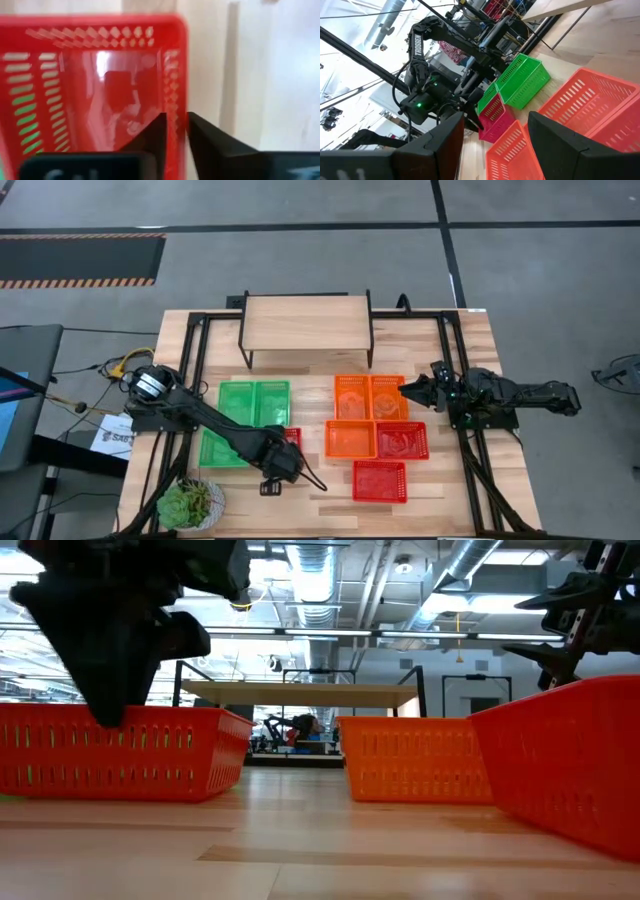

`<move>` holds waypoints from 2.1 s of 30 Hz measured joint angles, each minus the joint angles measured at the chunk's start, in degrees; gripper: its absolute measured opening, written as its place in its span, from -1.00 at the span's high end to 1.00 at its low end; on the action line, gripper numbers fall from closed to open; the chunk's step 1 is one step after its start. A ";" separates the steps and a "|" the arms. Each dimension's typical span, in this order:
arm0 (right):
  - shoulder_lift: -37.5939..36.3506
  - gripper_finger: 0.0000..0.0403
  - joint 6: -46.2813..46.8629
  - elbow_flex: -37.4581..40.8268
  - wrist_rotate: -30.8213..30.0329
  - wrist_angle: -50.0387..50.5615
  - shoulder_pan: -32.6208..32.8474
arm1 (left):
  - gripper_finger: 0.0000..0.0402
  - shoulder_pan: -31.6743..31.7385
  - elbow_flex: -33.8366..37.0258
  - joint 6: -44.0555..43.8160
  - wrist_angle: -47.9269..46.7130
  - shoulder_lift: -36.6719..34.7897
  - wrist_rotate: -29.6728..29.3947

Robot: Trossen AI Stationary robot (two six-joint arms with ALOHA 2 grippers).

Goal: Stack baskets on shelf by color
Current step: Put the left red bin on the shelf

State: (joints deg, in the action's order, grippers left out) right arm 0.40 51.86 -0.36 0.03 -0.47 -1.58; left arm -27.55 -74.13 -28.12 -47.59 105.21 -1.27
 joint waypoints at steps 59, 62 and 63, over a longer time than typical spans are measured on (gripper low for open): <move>0.00 -0.21 -1.01 0.00 -0.02 0.02 -0.02 | 1.00 35.03 -48.09 -29.42 -39.11 -0.28 -20.06; 0.01 -0.21 -0.43 0.00 -0.02 0.02 -0.07 | 1.00 42.49 -47.58 -29.63 -39.41 -0.16 -20.18; 0.02 -0.21 -0.17 0.00 -0.02 0.00 -0.07 | 1.00 44.75 -47.58 -30.06 -39.85 -0.11 -20.18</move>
State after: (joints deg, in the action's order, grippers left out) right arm 0.43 51.68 -0.36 0.01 -0.47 -1.65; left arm 17.20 -121.71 -58.18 -87.43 105.10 -21.46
